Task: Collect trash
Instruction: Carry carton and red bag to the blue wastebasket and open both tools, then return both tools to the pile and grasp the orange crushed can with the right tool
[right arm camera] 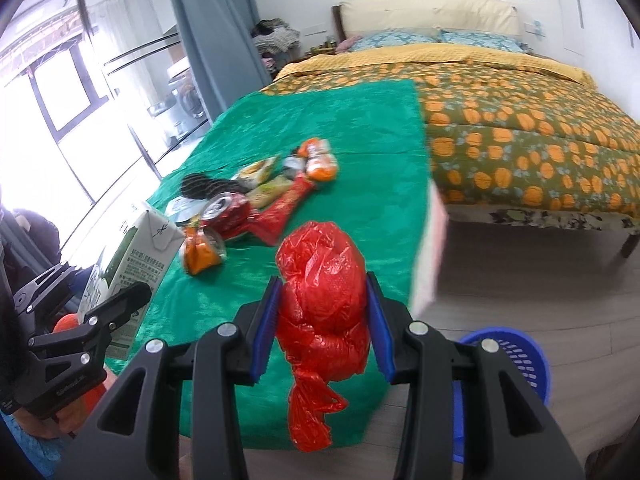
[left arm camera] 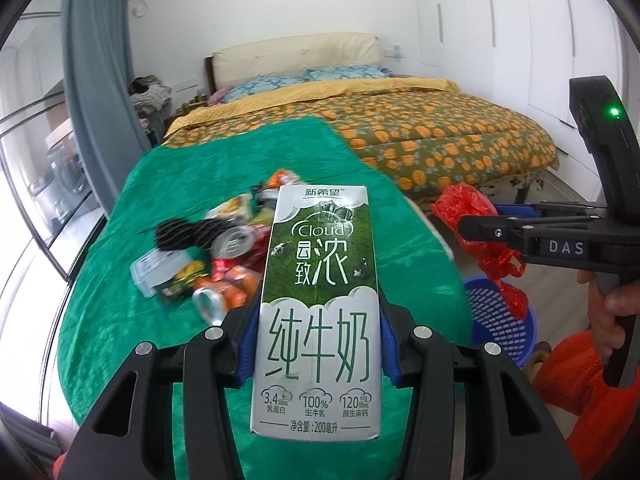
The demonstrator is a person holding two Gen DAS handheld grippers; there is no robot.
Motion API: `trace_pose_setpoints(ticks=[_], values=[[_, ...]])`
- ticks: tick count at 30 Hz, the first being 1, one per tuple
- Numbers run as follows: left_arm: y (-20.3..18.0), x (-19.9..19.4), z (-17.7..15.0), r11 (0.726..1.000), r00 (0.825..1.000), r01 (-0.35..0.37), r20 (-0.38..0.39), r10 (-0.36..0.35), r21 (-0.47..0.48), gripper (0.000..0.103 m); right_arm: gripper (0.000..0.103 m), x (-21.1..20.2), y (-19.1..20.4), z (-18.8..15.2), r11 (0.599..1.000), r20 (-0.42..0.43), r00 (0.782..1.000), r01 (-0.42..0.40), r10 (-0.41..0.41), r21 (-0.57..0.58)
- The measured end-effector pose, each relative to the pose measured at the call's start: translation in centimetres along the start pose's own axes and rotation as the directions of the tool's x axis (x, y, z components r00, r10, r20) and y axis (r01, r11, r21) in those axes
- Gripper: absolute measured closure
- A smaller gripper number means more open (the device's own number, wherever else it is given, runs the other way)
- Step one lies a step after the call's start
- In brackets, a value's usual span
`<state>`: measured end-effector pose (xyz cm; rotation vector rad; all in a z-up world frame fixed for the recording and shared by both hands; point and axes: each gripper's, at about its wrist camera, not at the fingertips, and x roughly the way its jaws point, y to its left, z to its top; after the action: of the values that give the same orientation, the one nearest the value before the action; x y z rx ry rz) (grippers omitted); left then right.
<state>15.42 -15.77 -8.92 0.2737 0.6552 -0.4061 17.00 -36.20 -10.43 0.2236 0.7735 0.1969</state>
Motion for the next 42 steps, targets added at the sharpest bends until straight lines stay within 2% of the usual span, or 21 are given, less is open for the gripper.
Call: trace_pose_setpoints(ticks=[3, 5, 8, 10, 14, 18, 22, 26, 27, 28, 30, 32, 34, 36, 39, 42], values=[[-2.2, 1.2, 0.6, 0.999, 0.999, 0.046, -0.017, -0.046, 0.015, 0.056, 0.063, -0.3, -2.5, -0.3, 0.999, -0.001, 0.999, 0.040, -0.040, 0.015], [-3.9, 2.2, 0.9, 0.994, 0.994, 0.104, -0.044, -0.103, 0.016, 0.056, 0.063, -0.5, -4.4, -0.6, 0.997, -0.007, 0.997, 0.081, -0.081, 0.019], [-7.0, 4.2, 1.4, 0.979, 0.975, 0.203, -0.095, -0.201, 0.009, 0.056, 0.063, -0.6, -8.1, -1.4, 0.985, -0.024, 0.985, 0.171, -0.171, 0.020], [-9.3, 6.1, 1.6, 0.962, 0.952, 0.273, -0.143, -0.270, -0.004, 0.055, 0.063, -0.5, -10.8, -2.2, 0.975, -0.043, 0.976, 0.217, -0.215, 0.038], [-14.2, 10.3, 1.2, 0.931, 0.906, 0.364, -0.223, -0.359, -0.022, 0.055, 0.063, 0.7, -17.7, -4.3, 0.949, -0.118, 0.953, 0.294, -0.280, 0.117], [-19.3, 15.8, -0.1, 0.897, 0.840, 0.435, -0.324, -0.436, -0.080, 0.055, 0.063, 2.6, -23.1, -6.8, 0.925, -0.195, 0.938, 0.325, -0.288, 0.197], [-22.9, 20.5, -1.4, 0.893, 0.814, 0.440, -0.379, -0.441, -0.092, 0.055, 0.063, 3.8, -26.4, -8.5, 0.906, -0.238, 0.939, 0.313, -0.249, 0.284], [-25.3, 24.0, -2.4, 0.887, 0.803, 0.450, -0.387, -0.454, -0.105, 0.054, 0.060, 4.7, -28.1, -9.4, 0.890, -0.257, 0.938, 0.311, -0.232, 0.334], [-25.9, 24.8, -2.5, 0.884, 0.802, 0.456, -0.383, -0.458, -0.101, 0.045, 0.054, 5.0, -28.6, -9.7, 0.885, -0.259, 0.939, 0.310, -0.227, 0.348], [-26.5, 25.8, -2.6, 0.885, 0.802, 0.455, -0.386, -0.456, -0.100, 0.028, 0.037, 5.2, -29.2, -9.9, 0.879, -0.262, 0.941, 0.303, -0.215, 0.368], [-26.7, 27.2, -2.5, 0.897, 0.815, 0.428, -0.382, -0.437, -0.113, 0.023, 0.034, 5.1, -29.8, -10.2, 0.864, -0.262, 0.939, 0.314, -0.222, 0.394], [-26.5, 27.7, -2.4, 0.898, 0.813, 0.416, -0.384, -0.438, -0.143, 0.023, 0.034, 4.4, -30.2, -10.3, 0.854, -0.248, 0.943, 0.312, -0.224, 0.416], [-25.8, 26.3, -2.2, 0.887, 0.810, 0.431, -0.363, -0.461, -0.165, 0.023, 0.034, 3.6, -30.2, -10.0, 0.851, -0.223, 0.947, 0.308, -0.231, 0.425], [-25.3, 24.1, -1.6, 0.884, 0.820, 0.448, -0.332, -0.466, -0.135, 0.023, 0.034, 2.4, -29.5, -9.5, 0.854, -0.188, 0.948, 0.313, -0.256, 0.415], [-23.8, 19.2, -0.9, 0.861, 0.818, 0.497, -0.273, -0.507, -0.109, 0.023, 0.033, 1.3, -28.2, -8.6, 0.859, -0.134, 0.948, 0.319, -0.289, 0.402], [-21.9, 14.0, -0.4, 0.844, 0.818, 0.531, -0.216, -0.533, -0.072, 0.018, 0.029, -0.3, -25.8, -7.6, 0.863, -0.059, 0.937, 0.340, -0.344, 0.373]])
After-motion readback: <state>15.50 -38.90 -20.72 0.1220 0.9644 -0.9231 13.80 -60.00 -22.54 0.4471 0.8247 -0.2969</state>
